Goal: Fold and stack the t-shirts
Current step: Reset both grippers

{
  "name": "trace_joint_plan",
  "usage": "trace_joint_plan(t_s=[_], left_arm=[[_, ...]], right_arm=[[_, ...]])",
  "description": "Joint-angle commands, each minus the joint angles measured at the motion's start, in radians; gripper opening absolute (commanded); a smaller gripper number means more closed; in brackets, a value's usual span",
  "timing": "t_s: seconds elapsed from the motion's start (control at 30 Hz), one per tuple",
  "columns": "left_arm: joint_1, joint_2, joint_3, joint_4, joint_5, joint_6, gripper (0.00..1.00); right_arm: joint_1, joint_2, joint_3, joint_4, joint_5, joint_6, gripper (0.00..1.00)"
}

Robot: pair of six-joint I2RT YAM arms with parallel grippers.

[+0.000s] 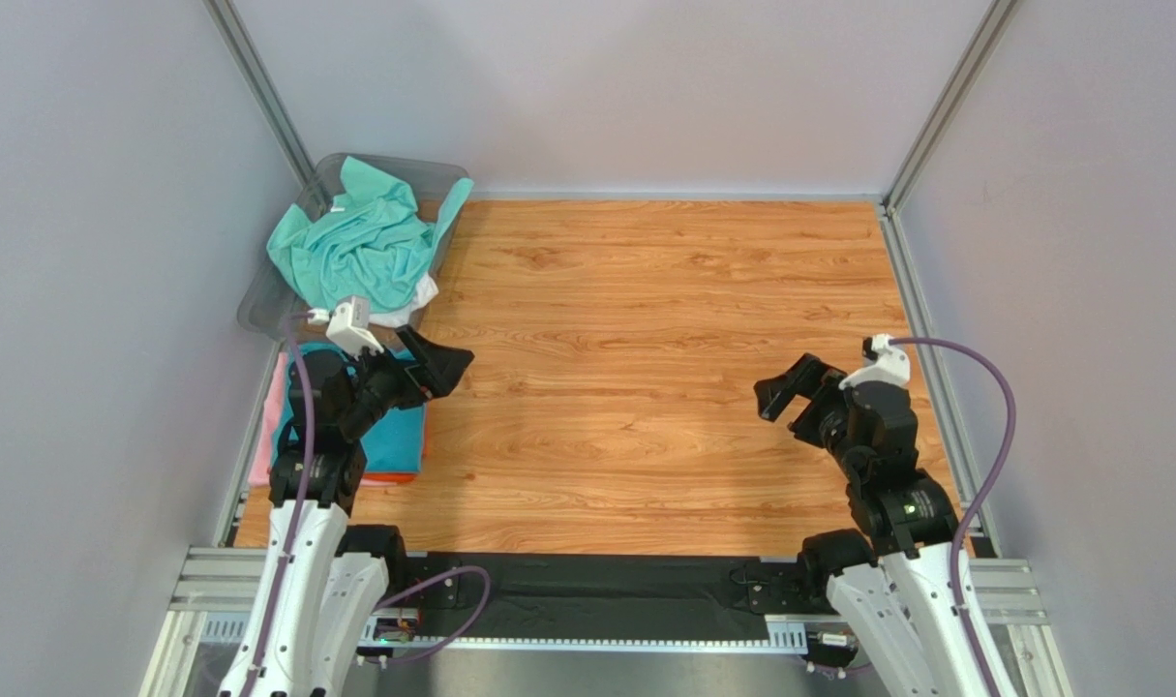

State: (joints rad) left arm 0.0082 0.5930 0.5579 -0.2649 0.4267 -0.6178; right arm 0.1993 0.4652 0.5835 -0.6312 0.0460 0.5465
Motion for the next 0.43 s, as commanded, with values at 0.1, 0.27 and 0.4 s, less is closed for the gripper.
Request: trace_joint_plan(t_s=[0.1, 0.27, 0.4], left_arm=[[-0.002, -0.021, 0.03, 0.089, 0.052, -0.036, 1.0], [-0.002, 0.008, 0.045, 0.046, 0.023, -0.034, 1.0], [-0.002, 0.016, 0.06, 0.015, -0.003, -0.028, 1.0]], right_arm=[[-0.005, -0.08, -0.002, 0.013, 0.091, 0.043, 1.0], [-0.005, -0.07, 0.002, 0.008, 0.092, 0.05, 1.0], [-0.005, -0.053, 0.016, -0.008, 0.117, 0.041, 1.0]])
